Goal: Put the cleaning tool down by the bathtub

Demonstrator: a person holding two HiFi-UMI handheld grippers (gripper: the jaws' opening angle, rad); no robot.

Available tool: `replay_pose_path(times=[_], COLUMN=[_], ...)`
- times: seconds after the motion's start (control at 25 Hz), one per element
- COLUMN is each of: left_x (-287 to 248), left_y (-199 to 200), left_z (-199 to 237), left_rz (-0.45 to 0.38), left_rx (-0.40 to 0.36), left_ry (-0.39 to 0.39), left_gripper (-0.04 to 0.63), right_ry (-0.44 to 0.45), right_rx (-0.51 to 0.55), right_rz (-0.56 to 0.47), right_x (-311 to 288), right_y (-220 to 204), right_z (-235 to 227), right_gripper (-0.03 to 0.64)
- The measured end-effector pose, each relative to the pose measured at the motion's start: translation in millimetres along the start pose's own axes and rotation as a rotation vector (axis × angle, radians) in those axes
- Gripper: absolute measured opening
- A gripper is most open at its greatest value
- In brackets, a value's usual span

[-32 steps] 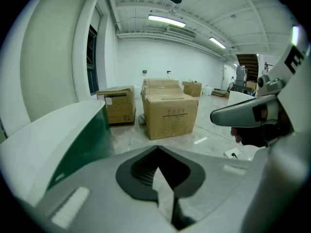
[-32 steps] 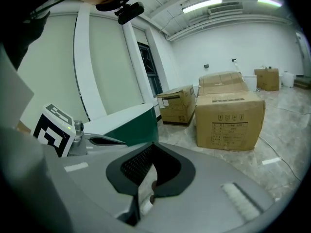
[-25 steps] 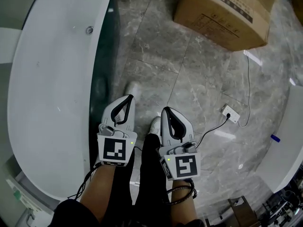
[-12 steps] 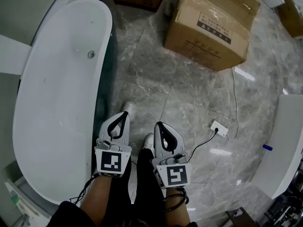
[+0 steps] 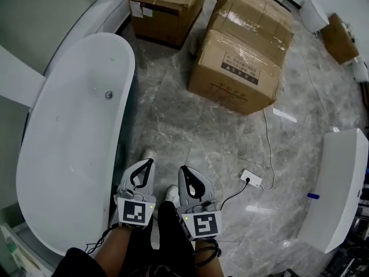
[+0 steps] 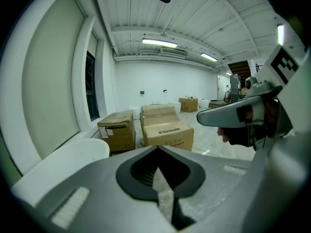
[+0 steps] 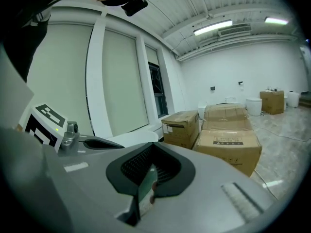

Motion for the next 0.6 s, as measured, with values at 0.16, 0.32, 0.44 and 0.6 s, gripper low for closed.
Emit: replay_pose_path(times=[0.16,0.32,0.44,0.6], left_x=[16,27,40,52], left_y=[17,34,46,60], left_z=[6,15,16,17], left_rz=[-0.016,-0.03,-0.044,-0.065], left_rx=[0.011,0.099,0.122,0.086], left_ry=[0.022,0.038,0.049,0.057], left_gripper=[0.0,0.0,0.0,0.0], right_ry=[0.018,0.022,0.016,0.006], right_rx=[0.023,0.042,0.054,0.042], right_rz=[-0.04,-0.069,-0.063,-0.043], right_x=[8,11,21,29], right_y=[20,36,44,54], right_z=[7,15,24,30], right_gripper=[0.023,0.023,0.023,0.023])
Point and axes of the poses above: the fingertips, and each gripper's own axes: x backward along the fingers, z to its left, y out of its top, the point moved 7 cm from there along x, backward along the fingers, and after that the axes turned 5 degrees about -x, right-handed, at the moved point
